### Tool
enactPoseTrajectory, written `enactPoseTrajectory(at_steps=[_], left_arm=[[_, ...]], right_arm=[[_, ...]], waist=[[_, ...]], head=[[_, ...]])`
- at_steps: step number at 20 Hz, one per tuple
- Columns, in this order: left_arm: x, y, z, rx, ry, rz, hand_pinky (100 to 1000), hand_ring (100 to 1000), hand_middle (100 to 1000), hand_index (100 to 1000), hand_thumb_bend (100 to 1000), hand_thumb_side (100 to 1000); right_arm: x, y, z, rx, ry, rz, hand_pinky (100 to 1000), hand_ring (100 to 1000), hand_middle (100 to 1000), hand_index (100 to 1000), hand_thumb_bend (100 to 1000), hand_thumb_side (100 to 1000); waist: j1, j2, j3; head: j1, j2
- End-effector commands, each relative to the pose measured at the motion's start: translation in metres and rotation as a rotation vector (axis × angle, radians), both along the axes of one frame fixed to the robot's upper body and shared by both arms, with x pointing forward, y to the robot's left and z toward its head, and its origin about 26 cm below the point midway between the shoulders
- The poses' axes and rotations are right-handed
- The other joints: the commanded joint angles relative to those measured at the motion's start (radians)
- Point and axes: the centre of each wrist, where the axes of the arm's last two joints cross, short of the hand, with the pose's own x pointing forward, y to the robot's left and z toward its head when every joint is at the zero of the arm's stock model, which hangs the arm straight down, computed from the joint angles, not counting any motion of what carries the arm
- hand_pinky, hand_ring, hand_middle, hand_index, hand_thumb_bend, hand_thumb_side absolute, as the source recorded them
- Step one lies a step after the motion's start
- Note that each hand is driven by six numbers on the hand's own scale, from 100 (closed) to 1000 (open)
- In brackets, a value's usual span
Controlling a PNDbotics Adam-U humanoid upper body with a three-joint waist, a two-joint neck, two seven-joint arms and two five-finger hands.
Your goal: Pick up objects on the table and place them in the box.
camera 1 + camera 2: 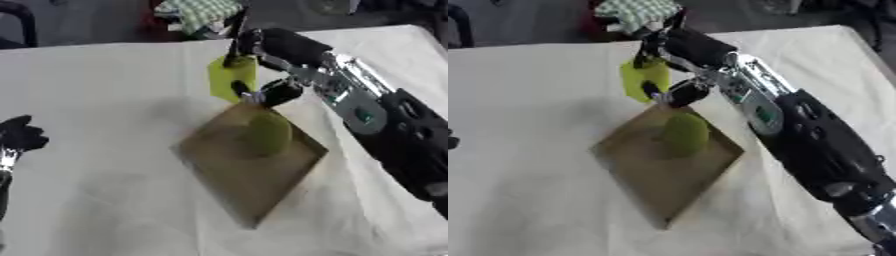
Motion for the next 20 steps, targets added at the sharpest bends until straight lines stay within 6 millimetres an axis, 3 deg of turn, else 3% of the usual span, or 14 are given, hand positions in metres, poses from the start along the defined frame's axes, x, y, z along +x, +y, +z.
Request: enactPoseTrajectory(at_steps=[1, 6, 10, 14, 17, 20], left_arm=[[0.0, 0.005, 0.008, 0.025, -0.023, 0.006, 725, 638, 608, 806, 299, 758], [0.0, 0.005, 0.008, 0.026, -0.02, 0.005, 725, 638, 608, 807, 300, 770], [0.0, 0.005, 0.008, 0.028, -0.018, 0.006, 725, 638, 609, 808, 298, 780], [0.0, 0.005, 0.007, 0.029, -0.016, 0.007, 725, 639, 609, 808, 289, 781], [0.0, 0.006, 0.007, 0.028, -0.015, 0.007, 725, 639, 609, 809, 280, 784], [0.0, 0.006, 0.007, 0.028, -0.014, 0.009, 725, 639, 609, 809, 274, 787]], right_arm=[[-0.003, 0.004, 0.001, -0.038, 0.034, 0.039, 440, 482, 346, 465, 100, 208], [-0.005, 0.003, -0.017, -0.122, 0.146, 0.08, 502, 551, 458, 583, 100, 217], [-0.005, 0.0, -0.015, -0.154, 0.151, 0.079, 635, 683, 653, 833, 100, 231], [-0.005, -0.002, -0.009, -0.209, 0.148, 0.083, 736, 781, 795, 927, 100, 242], [-0.004, -0.005, 0.002, -0.226, 0.132, 0.08, 819, 854, 883, 964, 100, 386], [-0.003, -0.009, 0.014, -0.225, 0.104, 0.065, 865, 902, 930, 981, 100, 443]], waist=[[0.002, -0.019, 0.001], [0.002, -0.017, 0.001], [0.003, -0.018, 0.0], [0.003, -0.019, -0.001], [0.004, -0.02, -0.003], [0.004, -0.022, -0.005]], head=[[-0.001, 0.002], [-0.003, 0.003], [-0.003, 0.002], [-0.004, 0.003], [-0.003, 0.002], [-0.004, 0.003]])
